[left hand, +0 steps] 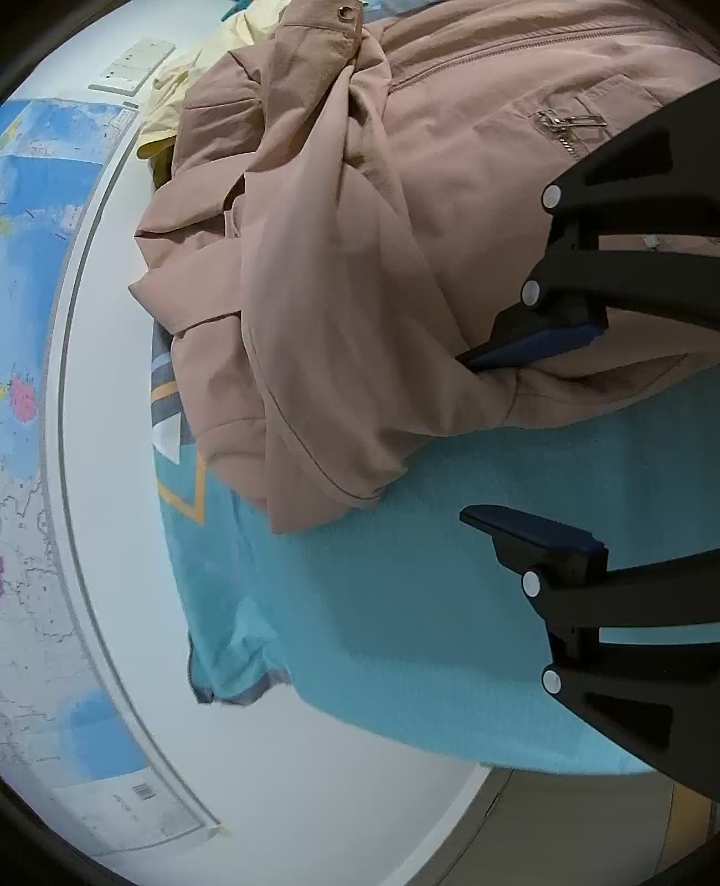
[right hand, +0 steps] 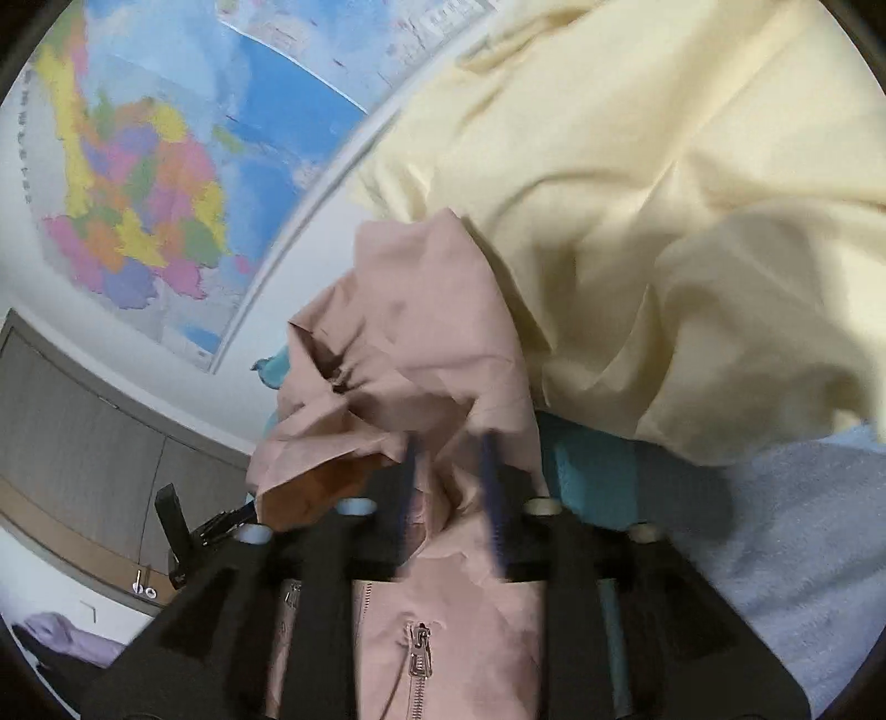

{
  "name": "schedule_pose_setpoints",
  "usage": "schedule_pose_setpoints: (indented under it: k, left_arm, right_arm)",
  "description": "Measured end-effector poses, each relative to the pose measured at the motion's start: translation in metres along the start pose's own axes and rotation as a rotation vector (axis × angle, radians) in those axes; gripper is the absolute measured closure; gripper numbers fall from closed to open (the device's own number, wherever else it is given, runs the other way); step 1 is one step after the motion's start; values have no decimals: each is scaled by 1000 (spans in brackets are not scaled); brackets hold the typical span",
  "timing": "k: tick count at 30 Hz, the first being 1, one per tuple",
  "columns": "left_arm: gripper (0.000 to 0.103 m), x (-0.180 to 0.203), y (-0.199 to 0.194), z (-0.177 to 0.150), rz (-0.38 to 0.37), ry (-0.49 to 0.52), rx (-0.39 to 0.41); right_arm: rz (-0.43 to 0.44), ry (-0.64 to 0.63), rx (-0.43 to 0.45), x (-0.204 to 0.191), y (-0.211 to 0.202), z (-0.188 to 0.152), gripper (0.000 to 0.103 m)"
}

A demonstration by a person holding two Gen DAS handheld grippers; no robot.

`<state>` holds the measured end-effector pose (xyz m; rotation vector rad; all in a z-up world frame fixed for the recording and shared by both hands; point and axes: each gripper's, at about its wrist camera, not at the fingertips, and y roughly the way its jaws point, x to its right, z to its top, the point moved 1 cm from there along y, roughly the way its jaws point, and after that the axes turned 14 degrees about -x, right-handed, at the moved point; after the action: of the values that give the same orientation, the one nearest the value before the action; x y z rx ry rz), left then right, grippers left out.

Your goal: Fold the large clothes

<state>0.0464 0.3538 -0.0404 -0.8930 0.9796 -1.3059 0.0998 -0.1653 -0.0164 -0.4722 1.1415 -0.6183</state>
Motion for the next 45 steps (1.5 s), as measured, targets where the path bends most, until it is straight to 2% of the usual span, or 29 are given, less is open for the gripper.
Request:
schedule_pose_setpoints:
  k: [2,5,9,11,14,16,18,19,20,21,22,24,26,28,30,32,34,36,38,41,45]
  left_arm:
    - [55,6,-11,-6,37,27,35]
    - [54,15,-27,-11,30,63,83]
    - [51,26,-36,-9,21,87,119]
    - [51,31,-34,-5,16,90,119]
    - [51,41,-29,0,-1,104,117]
    - [51,47,-27,2,-4,118,122]
    - [50,52,-25,4,-3,125,123]
    - [50,54,-22,6,-1,125,118]
    - [50,54,-20,7,2,125,114]
    - [50,55,-17,8,8,126,105]
    - [50,54,-14,9,15,124,98]
    - [50,50,-11,9,22,121,89]
    - [50,44,-8,8,38,114,80]
    - [50,34,-5,9,38,94,70]
    - [50,23,-1,10,38,65,59]
    - [48,14,6,11,29,37,44]
    - [47,10,10,11,17,17,34]
    - [47,10,11,9,22,21,36]
    - [47,15,7,5,36,52,53]
    - [47,18,-11,-1,-5,89,98]
    - [42,32,-37,3,-48,150,167]
  right_arm:
    - [-20,-100,27,-15,-12,-4,39]
    - [-84,-282,25,-53,-10,-20,25]
    - [-212,-546,-43,-100,14,-61,24]
    - [-264,-642,-101,-115,34,-81,29]
    - [-317,-710,-161,-120,61,-102,34]
    - [-343,-699,-199,-114,81,-105,34]
    - [-429,-709,-187,-111,102,-101,36]
    - [-440,-704,-193,-112,108,-99,51]
    - [-430,-685,-203,-111,110,-92,74]
    - [-385,-669,-203,-112,106,-85,85]
    - [-331,-654,-195,-114,99,-79,102]
    - [-166,-582,-145,-118,63,-56,101]
    - [-31,-495,-55,-113,22,-31,101]
    - [37,-404,24,-100,-12,-4,102]
    - [1,-300,74,-76,-29,22,102]
    - [17,-200,42,-51,-21,41,101]
    - [-49,-160,-3,-34,2,49,101]
    - [-114,-149,-67,-20,31,51,101]
    - [-172,-150,-75,-10,45,49,101]
    - [-145,-124,-68,4,47,48,101]
    - [-195,-185,-24,-11,33,46,101]
